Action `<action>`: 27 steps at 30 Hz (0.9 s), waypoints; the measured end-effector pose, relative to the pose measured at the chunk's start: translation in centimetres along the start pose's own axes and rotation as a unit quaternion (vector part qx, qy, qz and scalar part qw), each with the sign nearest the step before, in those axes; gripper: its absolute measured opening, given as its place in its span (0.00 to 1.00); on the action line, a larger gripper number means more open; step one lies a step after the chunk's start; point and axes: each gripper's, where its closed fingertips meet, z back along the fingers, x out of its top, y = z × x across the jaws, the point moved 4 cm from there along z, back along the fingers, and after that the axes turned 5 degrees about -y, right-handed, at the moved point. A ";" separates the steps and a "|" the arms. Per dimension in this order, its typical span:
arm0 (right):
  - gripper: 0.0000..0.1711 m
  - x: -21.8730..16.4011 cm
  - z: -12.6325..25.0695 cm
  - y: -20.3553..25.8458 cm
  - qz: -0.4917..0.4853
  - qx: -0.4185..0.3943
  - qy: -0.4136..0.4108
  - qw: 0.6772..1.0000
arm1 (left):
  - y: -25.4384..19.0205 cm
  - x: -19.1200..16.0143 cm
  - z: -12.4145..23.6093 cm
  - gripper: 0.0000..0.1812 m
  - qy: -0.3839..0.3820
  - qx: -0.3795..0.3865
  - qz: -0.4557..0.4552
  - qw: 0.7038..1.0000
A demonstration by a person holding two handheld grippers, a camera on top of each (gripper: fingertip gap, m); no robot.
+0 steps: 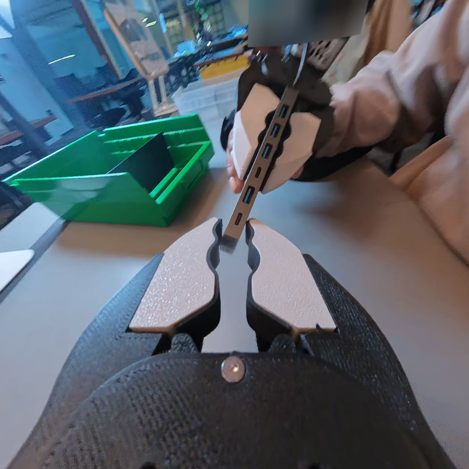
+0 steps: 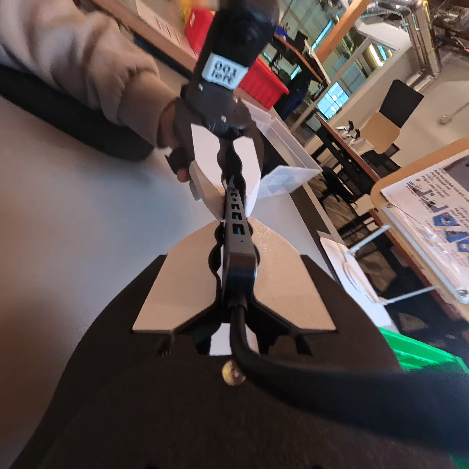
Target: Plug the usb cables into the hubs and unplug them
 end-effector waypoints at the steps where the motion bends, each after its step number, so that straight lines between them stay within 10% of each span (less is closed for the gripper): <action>1: 0.07 -0.4 -0.1 0.0 0.023 -0.007 0.021 0.999 | 0.3 -0.4 0.0 0.10 0.021 0.018 -0.018 0.999; 10: 0.08 -1.1 -1.2 1.3 0.088 -0.012 0.087 0.992 | -0.4 -1.7 -1.2 0.10 0.133 0.066 -0.198 0.969; 15: 0.09 1.3 -0.6 1.5 0.004 0.017 -0.032 0.999 | -1.2 -0.7 -1.1 0.07 0.075 0.034 -0.178 0.981; 27: 0.12 0.3 -0.6 1.4 0.019 0.025 -0.015 0.999 | -2.1 -0.5 -1.0 0.06 0.063 -0.006 -0.180 0.982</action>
